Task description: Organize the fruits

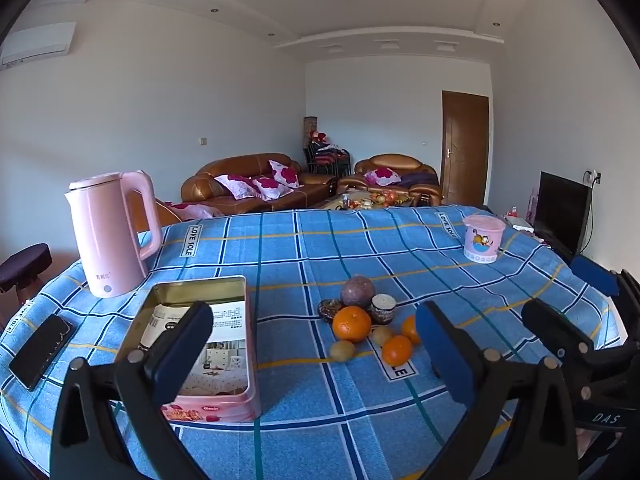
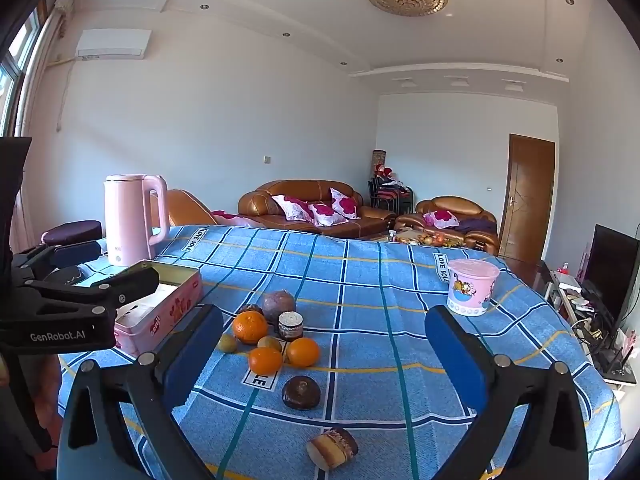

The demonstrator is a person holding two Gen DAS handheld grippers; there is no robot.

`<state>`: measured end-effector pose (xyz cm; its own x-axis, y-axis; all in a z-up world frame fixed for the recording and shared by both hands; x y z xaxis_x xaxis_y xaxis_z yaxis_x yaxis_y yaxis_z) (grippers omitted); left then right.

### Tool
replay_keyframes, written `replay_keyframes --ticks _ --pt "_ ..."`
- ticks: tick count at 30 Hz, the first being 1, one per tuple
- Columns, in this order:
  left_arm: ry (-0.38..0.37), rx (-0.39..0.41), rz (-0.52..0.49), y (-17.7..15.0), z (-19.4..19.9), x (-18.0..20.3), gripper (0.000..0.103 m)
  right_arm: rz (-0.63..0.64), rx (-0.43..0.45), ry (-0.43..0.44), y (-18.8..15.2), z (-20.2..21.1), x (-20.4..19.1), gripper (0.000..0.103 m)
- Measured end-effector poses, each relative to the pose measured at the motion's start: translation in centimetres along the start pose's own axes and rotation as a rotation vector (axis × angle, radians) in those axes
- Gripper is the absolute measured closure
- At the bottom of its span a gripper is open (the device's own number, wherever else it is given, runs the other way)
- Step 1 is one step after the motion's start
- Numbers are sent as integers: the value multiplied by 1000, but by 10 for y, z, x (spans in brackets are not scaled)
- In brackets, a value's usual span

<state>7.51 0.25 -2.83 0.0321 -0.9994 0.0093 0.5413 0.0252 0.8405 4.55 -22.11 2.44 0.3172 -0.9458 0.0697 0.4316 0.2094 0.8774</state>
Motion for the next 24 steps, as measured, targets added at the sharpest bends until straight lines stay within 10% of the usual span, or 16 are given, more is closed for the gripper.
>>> replay_keyframes --ticks 24 --pt "2 -10 -5 -5 -3 -1 0 -5 -13 19 -4 -5 -6 1"
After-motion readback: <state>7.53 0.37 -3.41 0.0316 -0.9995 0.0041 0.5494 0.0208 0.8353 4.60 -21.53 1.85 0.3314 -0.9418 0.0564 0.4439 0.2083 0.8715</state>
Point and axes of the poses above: each gripper's, at about its wrist camera, not at the fingertips, and z roughly against the way its jaws point, x to its right, y to its top, the point moved 8 cm from there along -z, roughly the way its jaws point, and after that the axes turned 12 degrees about -x, right-handed, at the moved point
